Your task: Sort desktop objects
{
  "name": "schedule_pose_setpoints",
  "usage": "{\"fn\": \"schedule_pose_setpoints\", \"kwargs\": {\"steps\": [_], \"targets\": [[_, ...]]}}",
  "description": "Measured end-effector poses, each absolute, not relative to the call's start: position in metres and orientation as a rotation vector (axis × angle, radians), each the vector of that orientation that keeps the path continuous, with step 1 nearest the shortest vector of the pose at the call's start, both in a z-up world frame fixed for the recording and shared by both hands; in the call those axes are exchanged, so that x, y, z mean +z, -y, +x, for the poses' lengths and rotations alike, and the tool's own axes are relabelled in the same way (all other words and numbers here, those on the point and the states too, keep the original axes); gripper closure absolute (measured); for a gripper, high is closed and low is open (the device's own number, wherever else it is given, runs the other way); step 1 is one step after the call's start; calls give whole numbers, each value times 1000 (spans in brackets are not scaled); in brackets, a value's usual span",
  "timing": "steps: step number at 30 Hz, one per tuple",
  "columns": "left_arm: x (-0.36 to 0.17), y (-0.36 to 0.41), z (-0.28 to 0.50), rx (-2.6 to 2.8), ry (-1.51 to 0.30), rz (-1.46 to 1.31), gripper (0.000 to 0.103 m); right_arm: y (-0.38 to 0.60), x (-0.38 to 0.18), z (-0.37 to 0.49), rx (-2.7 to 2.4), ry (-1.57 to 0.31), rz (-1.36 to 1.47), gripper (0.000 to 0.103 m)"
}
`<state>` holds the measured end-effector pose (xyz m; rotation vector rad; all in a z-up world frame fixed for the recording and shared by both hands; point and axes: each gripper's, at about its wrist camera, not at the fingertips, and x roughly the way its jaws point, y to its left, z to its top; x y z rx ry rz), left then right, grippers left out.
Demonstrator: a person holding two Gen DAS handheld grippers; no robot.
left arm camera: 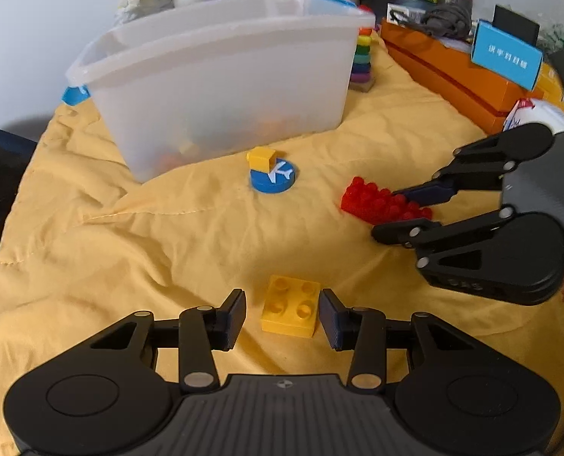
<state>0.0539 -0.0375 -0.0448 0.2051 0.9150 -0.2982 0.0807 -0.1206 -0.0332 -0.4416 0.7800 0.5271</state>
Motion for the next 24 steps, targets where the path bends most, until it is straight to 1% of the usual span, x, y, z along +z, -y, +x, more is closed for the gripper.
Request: {"fn": "schedule_pose_setpoints", "kwargs": {"steps": [1, 2, 3, 6, 8, 14, 24], "targets": [[-49, 38, 56, -297, -932, 209, 57, 120, -34, 81, 526, -778, -441, 69], [-52, 38, 57, -300, -944, 206, 61, 120, -34, 81, 524, -777, -438, 69], [-53, 38, 57, -306, -948, 197, 67, 121, -34, 81, 524, -777, -434, 69], [-51, 41, 55, -319, -944, 208, 68, 123, -33, 81, 521, -786, -414, 70], [-47, 42, 57, -317, -938, 209, 68, 124, -32, 82, 526, -795, -400, 75], [-13, 39, 70, -297, -862, 207, 67, 123, -16, 83, 525, -763, -400, 76], [74, 34, 127, -269, -645, 217, 67, 123, 65, 105, 501, -531, -341, 76]]}}
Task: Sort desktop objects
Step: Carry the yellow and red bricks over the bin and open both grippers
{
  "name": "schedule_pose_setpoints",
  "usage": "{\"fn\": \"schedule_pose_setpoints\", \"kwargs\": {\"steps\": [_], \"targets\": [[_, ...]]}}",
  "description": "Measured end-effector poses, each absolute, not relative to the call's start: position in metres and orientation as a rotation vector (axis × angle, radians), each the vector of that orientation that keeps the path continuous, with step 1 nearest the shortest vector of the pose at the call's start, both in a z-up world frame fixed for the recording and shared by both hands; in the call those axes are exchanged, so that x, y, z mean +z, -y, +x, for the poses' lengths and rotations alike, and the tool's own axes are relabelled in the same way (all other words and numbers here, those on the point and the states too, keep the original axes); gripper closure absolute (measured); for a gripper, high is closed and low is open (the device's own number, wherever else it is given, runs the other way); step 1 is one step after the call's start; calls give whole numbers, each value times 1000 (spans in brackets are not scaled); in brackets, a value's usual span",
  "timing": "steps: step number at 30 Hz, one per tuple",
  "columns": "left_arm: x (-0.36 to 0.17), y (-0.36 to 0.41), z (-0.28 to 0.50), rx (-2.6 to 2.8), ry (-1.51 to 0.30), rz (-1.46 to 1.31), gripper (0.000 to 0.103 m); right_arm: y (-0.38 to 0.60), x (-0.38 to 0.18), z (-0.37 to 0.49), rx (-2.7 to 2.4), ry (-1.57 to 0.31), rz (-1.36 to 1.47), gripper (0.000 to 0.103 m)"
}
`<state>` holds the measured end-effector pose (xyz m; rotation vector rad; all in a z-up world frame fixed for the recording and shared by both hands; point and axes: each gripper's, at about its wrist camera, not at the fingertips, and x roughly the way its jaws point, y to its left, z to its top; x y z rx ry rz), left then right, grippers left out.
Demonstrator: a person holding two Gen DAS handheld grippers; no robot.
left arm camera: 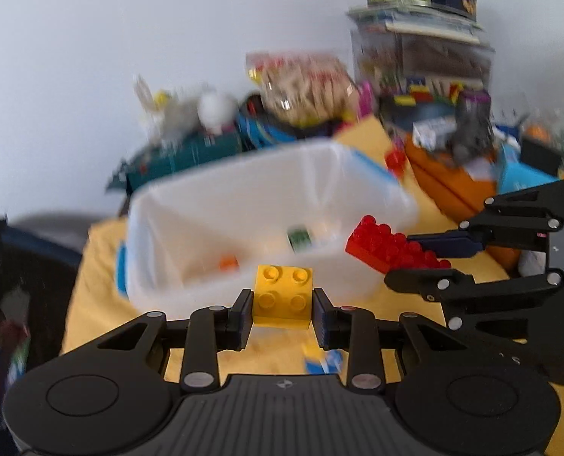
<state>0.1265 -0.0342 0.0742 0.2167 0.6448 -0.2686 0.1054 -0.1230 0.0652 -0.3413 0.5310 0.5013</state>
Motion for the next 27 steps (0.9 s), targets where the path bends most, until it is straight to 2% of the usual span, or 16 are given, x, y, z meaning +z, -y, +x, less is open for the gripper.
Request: {"fn": "schedule_pose_setpoints", "kwargs": {"steps": [6, 13, 15, 16, 17, 18, 23, 27], "targets": [[93, 43, 170, -224, -599, 242, 67, 118, 94, 148, 475, -478, -279, 76], [72, 46, 224, -147, -666, 229, 67, 108, 92, 191, 426, -467, -298, 76], [61, 43, 233, -107, -709, 249, 63, 105, 85, 199, 410, -488, -307, 75], [57, 40, 235, -89, -721, 255, 62, 104, 83, 199, 404, -488, -312, 74], [55, 38, 234, -87, -718, 254, 60, 103, 81, 201, 396, -487, -317, 65], [55, 35, 231, -94, -712, 251, 56, 102, 78, 203, 393, -497, -324, 61], [62, 29, 219, -99, -674, 258, 54, 106, 81, 199, 402, -478, -304, 62], [70, 25, 201, -101, -639, 249, 48, 113, 90, 188, 415, -448, -258, 61]]}}
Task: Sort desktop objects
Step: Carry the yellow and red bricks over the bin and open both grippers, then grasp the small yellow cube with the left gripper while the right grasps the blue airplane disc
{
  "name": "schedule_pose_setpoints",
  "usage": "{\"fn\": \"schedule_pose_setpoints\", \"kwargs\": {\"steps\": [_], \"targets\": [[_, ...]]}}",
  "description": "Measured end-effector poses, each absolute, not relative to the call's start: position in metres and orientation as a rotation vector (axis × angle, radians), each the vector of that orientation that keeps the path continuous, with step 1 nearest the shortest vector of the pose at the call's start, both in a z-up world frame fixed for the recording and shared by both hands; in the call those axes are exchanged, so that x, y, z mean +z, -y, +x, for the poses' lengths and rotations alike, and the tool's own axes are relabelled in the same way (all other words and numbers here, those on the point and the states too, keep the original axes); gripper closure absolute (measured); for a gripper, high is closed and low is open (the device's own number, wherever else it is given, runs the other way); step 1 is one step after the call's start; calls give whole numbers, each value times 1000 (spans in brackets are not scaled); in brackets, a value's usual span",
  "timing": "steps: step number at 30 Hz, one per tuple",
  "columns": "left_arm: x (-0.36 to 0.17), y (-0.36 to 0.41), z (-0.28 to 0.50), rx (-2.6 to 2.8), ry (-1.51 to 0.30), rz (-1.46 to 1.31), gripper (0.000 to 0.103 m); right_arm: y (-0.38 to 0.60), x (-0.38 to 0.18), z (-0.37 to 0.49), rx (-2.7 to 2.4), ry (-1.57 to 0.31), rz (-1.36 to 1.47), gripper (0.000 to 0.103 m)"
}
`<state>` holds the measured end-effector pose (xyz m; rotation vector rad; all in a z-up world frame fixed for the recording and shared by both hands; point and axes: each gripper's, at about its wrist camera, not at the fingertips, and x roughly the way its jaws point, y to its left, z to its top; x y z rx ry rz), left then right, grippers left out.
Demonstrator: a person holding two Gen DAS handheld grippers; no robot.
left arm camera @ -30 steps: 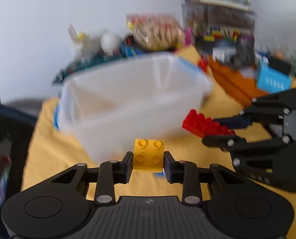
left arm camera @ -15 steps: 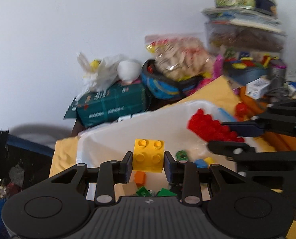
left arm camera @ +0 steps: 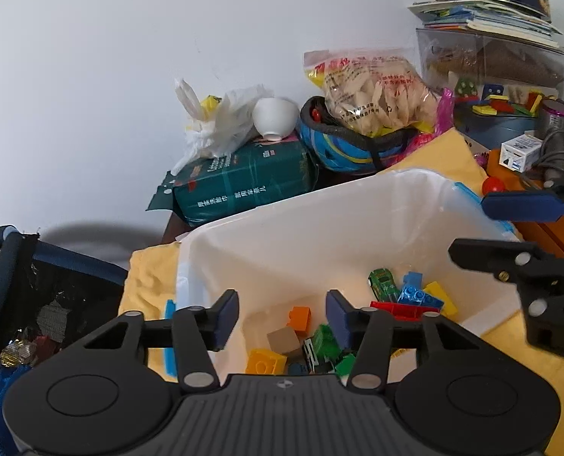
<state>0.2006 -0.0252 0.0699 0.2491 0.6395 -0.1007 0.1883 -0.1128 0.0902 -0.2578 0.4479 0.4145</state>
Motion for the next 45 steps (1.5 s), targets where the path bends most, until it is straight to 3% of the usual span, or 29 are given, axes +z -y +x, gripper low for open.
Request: {"fn": "schedule_pose_setpoints", "kwargs": {"steps": [10, 17, 20, 23, 24, 25, 45], "targets": [[33, 27, 126, -237, -695, 200, 48, 133, 94, 141, 486, -432, -200, 60], [-23, 53, 144, -349, -837, 223, 49, 134, 49, 115, 498, -575, -232, 61], [-29, 52, 163, -352, -855, 135, 54, 135, 36, 107, 479, -603, -266, 61], [-33, 51, 176, -349, -866, 96, 67, 138, 26, 103, 461, -634, -280, 61], [-35, 51, 179, -356, -875, 99, 77, 139, 23, 104, 457, -649, -269, 61], [-38, 49, 179, -360, -887, 100, 77, 141, 20, 102, 453, -660, -261, 61], [-49, 6, 97, -342, -942, 59, 77, 84, -30, 153, 566, -768, -281, 57]]}}
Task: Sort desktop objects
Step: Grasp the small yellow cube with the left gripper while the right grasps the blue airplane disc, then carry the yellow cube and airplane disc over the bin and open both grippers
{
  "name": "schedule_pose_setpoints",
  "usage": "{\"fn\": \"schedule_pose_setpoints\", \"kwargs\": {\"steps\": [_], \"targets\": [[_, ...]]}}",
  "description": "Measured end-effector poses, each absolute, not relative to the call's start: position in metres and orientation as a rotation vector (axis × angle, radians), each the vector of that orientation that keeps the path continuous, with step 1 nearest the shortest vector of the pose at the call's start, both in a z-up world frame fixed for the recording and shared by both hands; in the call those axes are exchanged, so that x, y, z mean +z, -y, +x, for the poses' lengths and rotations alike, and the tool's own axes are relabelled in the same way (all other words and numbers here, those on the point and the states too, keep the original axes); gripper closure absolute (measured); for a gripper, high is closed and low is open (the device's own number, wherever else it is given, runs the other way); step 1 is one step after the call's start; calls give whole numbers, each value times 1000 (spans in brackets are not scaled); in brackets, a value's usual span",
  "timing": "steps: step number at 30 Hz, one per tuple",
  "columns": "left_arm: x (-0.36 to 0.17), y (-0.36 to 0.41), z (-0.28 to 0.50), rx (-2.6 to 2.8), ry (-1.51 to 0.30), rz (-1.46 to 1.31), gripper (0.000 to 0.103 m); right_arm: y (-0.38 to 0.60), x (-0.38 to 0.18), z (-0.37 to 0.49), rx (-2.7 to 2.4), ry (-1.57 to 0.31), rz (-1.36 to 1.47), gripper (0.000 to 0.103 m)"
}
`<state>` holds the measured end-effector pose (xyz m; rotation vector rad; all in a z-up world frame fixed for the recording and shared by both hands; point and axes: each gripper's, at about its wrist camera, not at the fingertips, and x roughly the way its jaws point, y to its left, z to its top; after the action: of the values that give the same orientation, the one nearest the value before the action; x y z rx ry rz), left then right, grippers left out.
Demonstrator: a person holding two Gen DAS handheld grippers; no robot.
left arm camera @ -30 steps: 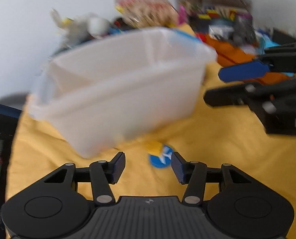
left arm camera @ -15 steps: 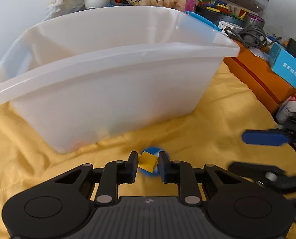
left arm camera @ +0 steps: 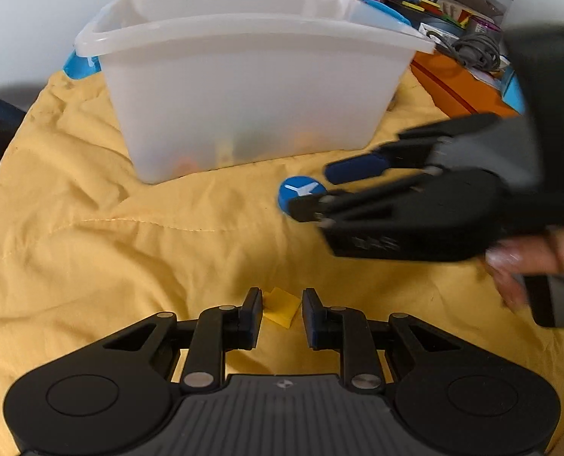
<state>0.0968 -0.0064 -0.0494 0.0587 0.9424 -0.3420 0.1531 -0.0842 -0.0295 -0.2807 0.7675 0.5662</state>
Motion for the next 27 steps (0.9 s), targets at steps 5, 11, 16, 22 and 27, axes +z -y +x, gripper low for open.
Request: {"fn": "schedule_pose_setpoints", "kwargs": {"steps": [5, 11, 16, 22, 27], "targets": [[-58, 11, 89, -348, -951, 78, 76, 76, -43, 164, 578, -800, -300, 61], [-58, 10, 87, -335, -936, 62, 77, 96, -32, 138, 569, -790, -299, 61], [-60, 13, 85, -330, -923, 75, 76, 126, -27, 111, 538, -818, -262, 61], [-44, 14, 85, -348, -887, 74, 81, 135, -34, 99, 509, -845, -245, 61], [5, 15, 88, -359, -768, 74, 81, 136, -2, 99, 502, -752, -242, 61]]}}
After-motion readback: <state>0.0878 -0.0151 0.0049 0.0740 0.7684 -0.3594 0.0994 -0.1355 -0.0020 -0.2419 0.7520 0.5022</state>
